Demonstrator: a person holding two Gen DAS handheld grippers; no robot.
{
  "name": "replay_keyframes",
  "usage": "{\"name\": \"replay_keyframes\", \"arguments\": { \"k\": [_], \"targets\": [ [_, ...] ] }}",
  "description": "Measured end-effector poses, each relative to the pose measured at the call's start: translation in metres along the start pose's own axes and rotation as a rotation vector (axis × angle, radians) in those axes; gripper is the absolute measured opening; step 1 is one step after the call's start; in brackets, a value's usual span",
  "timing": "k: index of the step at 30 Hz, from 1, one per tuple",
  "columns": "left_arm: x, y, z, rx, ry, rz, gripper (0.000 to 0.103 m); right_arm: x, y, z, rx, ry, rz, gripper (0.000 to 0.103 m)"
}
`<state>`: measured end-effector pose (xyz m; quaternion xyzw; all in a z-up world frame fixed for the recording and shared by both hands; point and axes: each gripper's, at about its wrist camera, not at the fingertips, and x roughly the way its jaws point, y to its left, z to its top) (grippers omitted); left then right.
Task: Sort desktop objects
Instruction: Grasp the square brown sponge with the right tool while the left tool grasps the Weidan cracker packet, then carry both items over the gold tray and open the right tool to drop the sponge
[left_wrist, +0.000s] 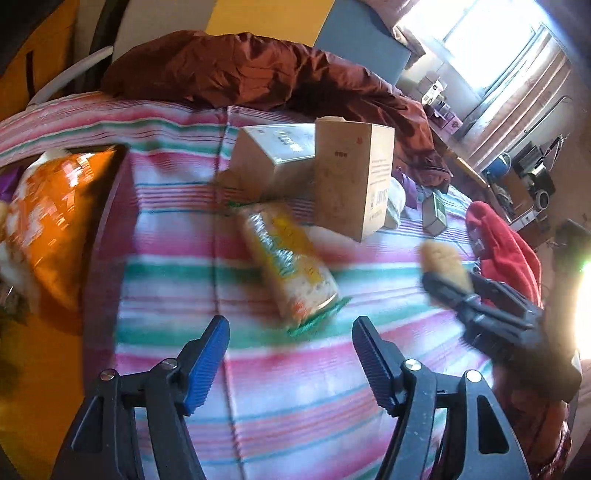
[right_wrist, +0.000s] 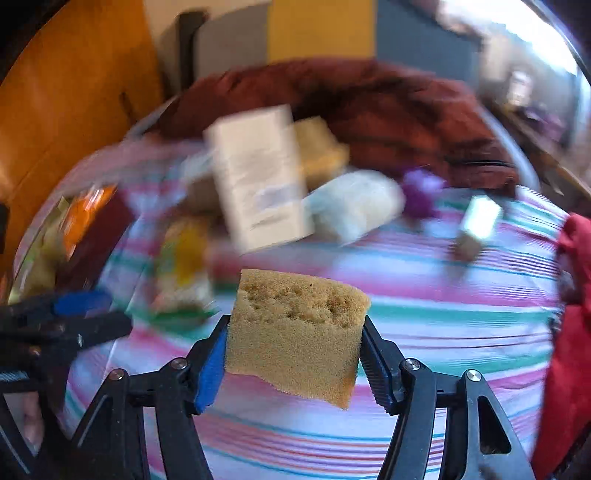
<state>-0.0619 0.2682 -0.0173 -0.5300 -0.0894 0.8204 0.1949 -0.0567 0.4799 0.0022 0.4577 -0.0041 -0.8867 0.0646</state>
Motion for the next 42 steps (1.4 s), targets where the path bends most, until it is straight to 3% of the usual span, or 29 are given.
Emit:
{"name": "replay_keyframes", "arguments": {
  "k": [5,9,13,15,21,38,42],
  "targets": [
    [0.027,-0.017,0.023,0.028,-0.003,0.082,0.07,-0.002,-0.036,-0.003,0.179,-0.005,-0.029,0.066],
    [0.05,-0.024,0.034,0.048,-0.002,0.175,0.07,0.009,-0.045,-0.002,0.195,0.023,-0.035,0.066],
    [0.062,-0.038,0.03,0.213,-0.054,0.261,0.063,0.013,-0.039,0.0,0.161,0.025,-0.041,0.066],
    [0.061,-0.04,0.021,0.267,-0.092,0.27,0.06,0.01,-0.034,-0.004,0.148,0.027,-0.046,0.066],
    [0.049,-0.03,0.001,0.278,-0.142,0.21,0.053,0.011,-0.029,-0.005,0.13,0.035,-0.051,0.066],
    [0.018,-0.018,-0.047,0.354,-0.163,0.114,0.052,0.009,-0.014,-0.007,0.047,-0.002,-0.078,0.066],
    [0.011,-0.018,-0.059,0.37,-0.169,0.106,0.052,0.009,-0.005,-0.008,0.013,-0.006,-0.05,0.066]
  ]
}}
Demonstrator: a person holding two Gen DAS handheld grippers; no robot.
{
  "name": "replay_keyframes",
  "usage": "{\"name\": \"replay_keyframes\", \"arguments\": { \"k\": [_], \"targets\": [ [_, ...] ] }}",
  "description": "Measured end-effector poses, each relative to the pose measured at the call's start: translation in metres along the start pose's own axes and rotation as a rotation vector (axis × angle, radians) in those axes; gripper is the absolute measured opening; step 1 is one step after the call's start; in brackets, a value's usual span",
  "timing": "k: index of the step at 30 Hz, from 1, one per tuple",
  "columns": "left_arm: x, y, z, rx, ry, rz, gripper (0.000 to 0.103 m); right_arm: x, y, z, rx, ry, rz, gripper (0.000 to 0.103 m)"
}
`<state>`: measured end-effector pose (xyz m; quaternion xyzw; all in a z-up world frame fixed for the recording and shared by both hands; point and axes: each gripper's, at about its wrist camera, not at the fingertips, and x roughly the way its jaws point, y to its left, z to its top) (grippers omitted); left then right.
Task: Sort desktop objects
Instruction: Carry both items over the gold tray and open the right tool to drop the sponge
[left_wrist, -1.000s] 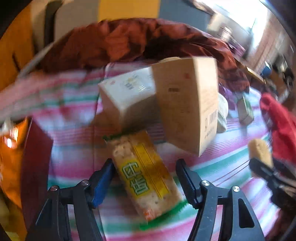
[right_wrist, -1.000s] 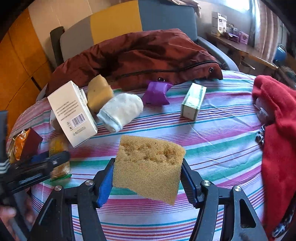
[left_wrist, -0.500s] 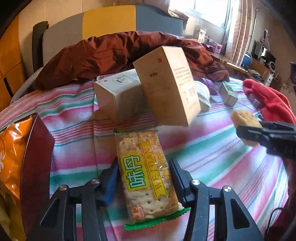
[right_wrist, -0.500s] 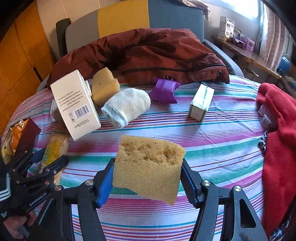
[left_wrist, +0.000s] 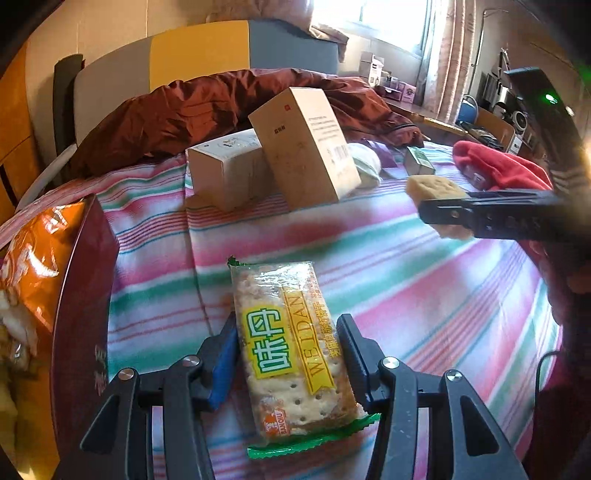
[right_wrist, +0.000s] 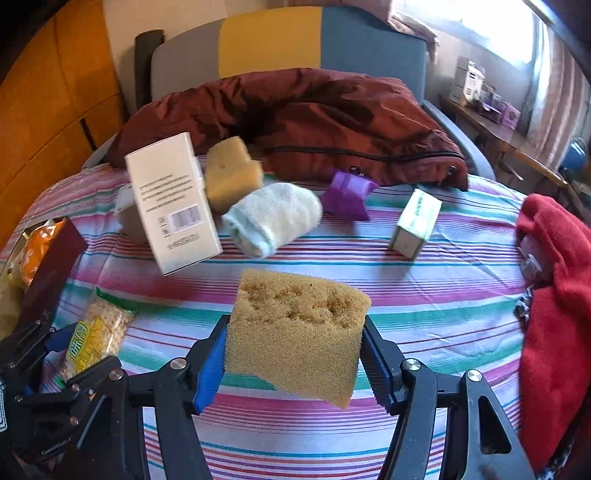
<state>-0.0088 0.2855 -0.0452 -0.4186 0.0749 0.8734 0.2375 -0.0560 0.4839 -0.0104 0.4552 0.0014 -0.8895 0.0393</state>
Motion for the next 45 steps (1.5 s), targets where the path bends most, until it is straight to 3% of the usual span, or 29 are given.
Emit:
{"name": "replay_keyframes", "arguments": {
  "k": [5,14,20,28,35,45],
  "targets": [
    [-0.008,-0.003,-0.009,0.023,-0.005,-0.011,0.052,0.011,0.016,-0.006,-0.053,0.062,-0.026,0.066],
    [-0.028,-0.004,-0.027,0.037,-0.008,-0.067,0.051,-0.006,0.029,-0.021,0.05,0.15,0.037,0.066],
    [-0.055,-0.014,-0.045,0.082,-0.015,-0.118,0.051,-0.033,0.042,-0.035,0.12,0.142,0.074,0.066],
    [-0.111,-0.023,-0.055,0.19,-0.122,-0.169,0.051,-0.066,0.068,-0.046,0.174,0.095,0.12,0.066],
    [-0.143,0.012,-0.054,0.106,-0.156,-0.176,0.051,-0.078,0.099,-0.045,0.196,0.067,0.18,0.066],
    [-0.155,0.103,-0.057,-0.095,-0.153,-0.07,0.051,-0.077,0.178,-0.027,0.114,0.046,0.286,0.066]
  ]
}}
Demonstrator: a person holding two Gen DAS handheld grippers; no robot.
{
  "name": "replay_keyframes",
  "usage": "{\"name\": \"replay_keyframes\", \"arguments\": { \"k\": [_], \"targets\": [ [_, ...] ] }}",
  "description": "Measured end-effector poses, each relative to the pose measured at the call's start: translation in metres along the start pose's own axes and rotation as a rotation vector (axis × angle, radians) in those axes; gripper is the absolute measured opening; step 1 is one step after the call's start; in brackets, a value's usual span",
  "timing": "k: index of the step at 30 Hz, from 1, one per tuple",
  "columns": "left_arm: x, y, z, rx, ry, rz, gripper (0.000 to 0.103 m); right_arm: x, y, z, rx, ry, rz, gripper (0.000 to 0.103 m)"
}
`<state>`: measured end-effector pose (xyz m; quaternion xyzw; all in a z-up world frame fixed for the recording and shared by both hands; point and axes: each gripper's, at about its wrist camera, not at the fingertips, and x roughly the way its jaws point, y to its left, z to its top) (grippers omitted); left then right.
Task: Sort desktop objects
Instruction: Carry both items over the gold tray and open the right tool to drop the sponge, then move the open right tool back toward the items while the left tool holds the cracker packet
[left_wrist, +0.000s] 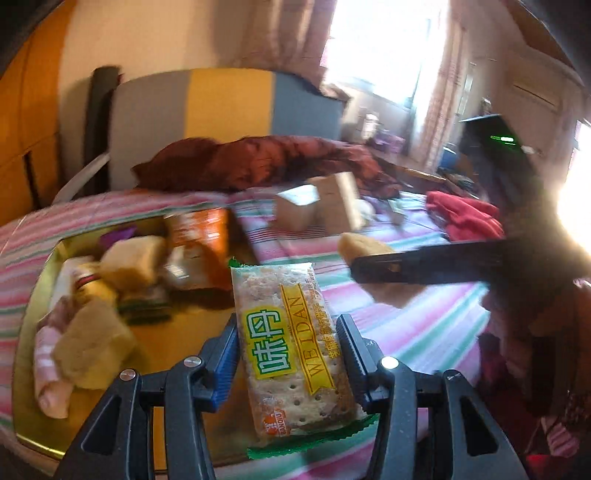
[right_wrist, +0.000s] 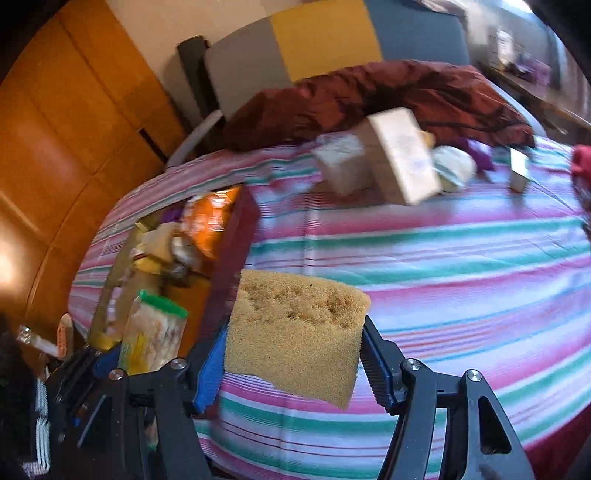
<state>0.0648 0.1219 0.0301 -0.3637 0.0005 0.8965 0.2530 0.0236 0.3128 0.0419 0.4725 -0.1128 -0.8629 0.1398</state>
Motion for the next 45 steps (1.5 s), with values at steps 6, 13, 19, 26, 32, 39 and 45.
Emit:
{"name": "replay_keyframes", "arguments": {
  "k": [6,13,19,26,32,39,45],
  "targets": [
    [0.014,0.057,0.004,-0.133,0.069,0.037,0.051,0.016,0.05,0.011,-0.124,-0.004,0.006,0.066],
    [0.037,0.101,0.006,-0.23,0.146,0.032,0.051,0.042,0.081,0.018,-0.225,0.05,-0.013,0.066],
    [0.048,0.122,0.005,-0.313,0.192,-0.029,0.052,0.056,0.094,0.023,-0.311,0.072,-0.004,0.068],
    [0.036,0.14,0.002,-0.496,0.149,-0.11,0.058,0.066,0.087,0.032,-0.226,0.073,0.081,0.082],
    [0.021,0.135,0.003,-0.49,0.102,-0.094,0.059,0.056,0.082,0.031,-0.17,0.033,0.083,0.084],
    [0.017,0.115,0.009,-0.41,0.093,-0.049,0.059,0.048,0.076,0.025,-0.154,0.018,0.08,0.084],
    [0.017,0.097,0.009,-0.363,0.106,-0.025,0.063,0.041,0.066,0.019,-0.147,0.007,0.063,0.084]
  ]
}}
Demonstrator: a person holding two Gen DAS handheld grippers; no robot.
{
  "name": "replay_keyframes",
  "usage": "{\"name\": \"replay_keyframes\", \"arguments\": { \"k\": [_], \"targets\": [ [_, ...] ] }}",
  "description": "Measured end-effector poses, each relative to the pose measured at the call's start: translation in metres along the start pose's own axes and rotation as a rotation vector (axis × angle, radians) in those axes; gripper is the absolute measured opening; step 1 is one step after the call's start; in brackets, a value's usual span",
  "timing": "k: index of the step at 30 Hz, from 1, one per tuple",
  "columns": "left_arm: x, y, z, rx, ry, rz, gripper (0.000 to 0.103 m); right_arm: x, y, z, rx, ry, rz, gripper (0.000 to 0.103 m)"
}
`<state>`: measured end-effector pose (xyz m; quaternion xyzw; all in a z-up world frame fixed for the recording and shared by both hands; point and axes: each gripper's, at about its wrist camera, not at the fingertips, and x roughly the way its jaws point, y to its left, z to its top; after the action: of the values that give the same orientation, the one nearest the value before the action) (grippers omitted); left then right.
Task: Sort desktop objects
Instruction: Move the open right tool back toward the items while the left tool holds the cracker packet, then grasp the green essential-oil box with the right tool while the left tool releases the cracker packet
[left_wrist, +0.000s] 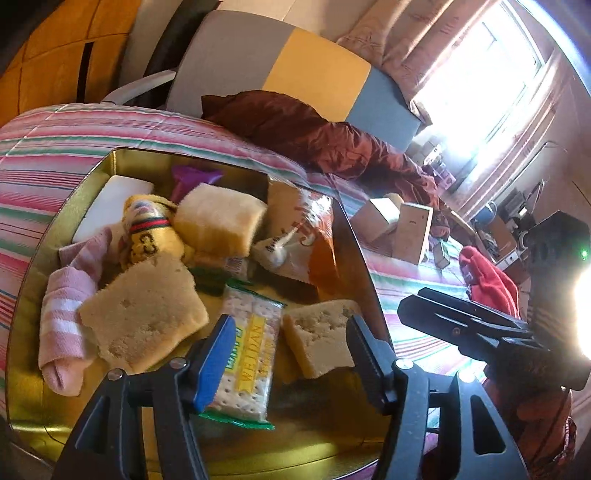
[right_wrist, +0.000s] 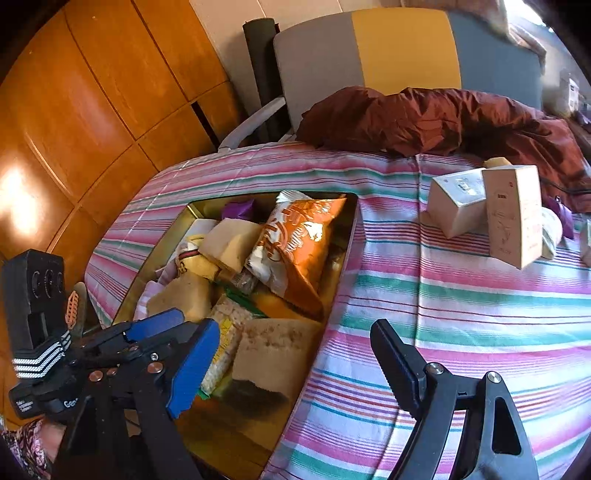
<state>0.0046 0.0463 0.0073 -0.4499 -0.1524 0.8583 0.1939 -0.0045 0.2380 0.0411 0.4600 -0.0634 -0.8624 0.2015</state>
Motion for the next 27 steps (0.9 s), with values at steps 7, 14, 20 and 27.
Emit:
{"name": "replay_keyframes", "arguments": {
  "k": [7,14,20,27],
  "targets": [
    [0.007,-0.017,-0.005,-0.001,0.029,-0.007,0.063,-0.014,-0.023,-0.011,0.023,-0.004,-0.029,0.084],
    [0.013,-0.047,-0.013,0.048,0.036,-0.002,0.063,-0.025,-0.072,-0.024,0.106,0.014,-0.1,0.084],
    [0.02,-0.079,-0.011,0.11,0.028,-0.004,0.063,-0.041,-0.131,-0.032,0.191,0.025,-0.203,0.069],
    [0.046,-0.116,-0.004,0.166,0.052,-0.018,0.063,-0.059,-0.212,-0.024,0.312,0.007,-0.331,0.068]
  ]
}}
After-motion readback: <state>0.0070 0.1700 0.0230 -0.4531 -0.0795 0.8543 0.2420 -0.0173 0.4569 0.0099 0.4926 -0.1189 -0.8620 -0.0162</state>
